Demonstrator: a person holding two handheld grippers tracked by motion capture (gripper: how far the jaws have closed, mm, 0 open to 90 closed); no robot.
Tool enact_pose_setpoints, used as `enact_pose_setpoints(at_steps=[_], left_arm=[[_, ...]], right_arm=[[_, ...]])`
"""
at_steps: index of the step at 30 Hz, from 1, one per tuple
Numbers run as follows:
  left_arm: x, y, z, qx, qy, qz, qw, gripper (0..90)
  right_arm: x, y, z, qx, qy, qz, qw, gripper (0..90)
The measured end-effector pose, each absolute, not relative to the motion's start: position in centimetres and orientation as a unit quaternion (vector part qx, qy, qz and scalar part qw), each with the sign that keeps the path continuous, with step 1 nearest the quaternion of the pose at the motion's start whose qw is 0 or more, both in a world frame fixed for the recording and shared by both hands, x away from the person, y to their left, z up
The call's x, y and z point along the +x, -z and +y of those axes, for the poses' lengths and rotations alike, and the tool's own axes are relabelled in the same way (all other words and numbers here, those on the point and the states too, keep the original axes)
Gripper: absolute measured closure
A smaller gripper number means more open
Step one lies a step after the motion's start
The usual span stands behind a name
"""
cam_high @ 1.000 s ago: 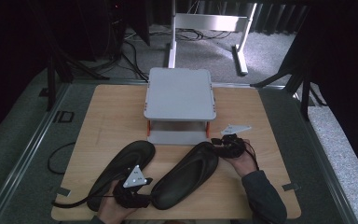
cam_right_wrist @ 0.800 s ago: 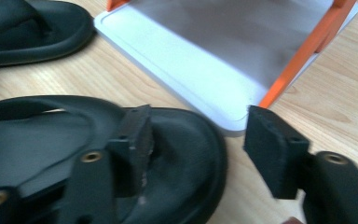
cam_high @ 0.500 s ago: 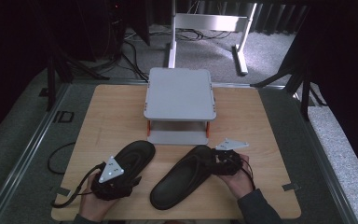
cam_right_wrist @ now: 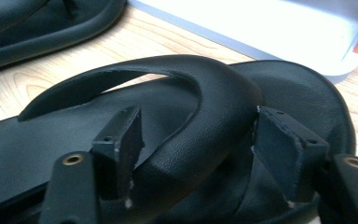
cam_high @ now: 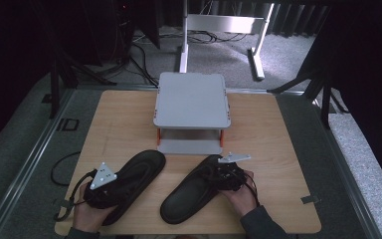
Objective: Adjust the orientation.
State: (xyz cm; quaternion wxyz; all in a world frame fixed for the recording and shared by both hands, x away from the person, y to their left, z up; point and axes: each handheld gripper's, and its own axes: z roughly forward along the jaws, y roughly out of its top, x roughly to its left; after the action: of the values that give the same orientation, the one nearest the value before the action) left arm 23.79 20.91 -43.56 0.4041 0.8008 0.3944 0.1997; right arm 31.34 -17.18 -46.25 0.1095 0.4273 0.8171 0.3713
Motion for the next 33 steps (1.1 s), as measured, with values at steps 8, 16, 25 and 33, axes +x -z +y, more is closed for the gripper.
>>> enact_pose_setpoints(at_steps=[8,16,25,33], left_arm=[[24.1,44.1,20.9,0.805,-0.194,0.398,0.395,39.7],[24.4,45.3,20.2,0.819,-0.177,0.396,0.375,41.5],[24.5,46.5,19.6,0.827,-0.172,0.404,0.35,49.2],[25.1,46.9,18.7,0.838,-0.15,0.397,0.344,72.7]], right_arm=[[31.9,45.9,-16.9,0.387,-0.373,0.836,0.112,45.5],[32.9,45.1,-17.3,0.332,-0.356,0.862,0.141,57.6],[32.4,45.2,-18.2,0.353,-0.376,0.846,0.133,46.1],[31.7,45.7,-18.6,0.357,-0.368,0.848,0.135,42.9]])
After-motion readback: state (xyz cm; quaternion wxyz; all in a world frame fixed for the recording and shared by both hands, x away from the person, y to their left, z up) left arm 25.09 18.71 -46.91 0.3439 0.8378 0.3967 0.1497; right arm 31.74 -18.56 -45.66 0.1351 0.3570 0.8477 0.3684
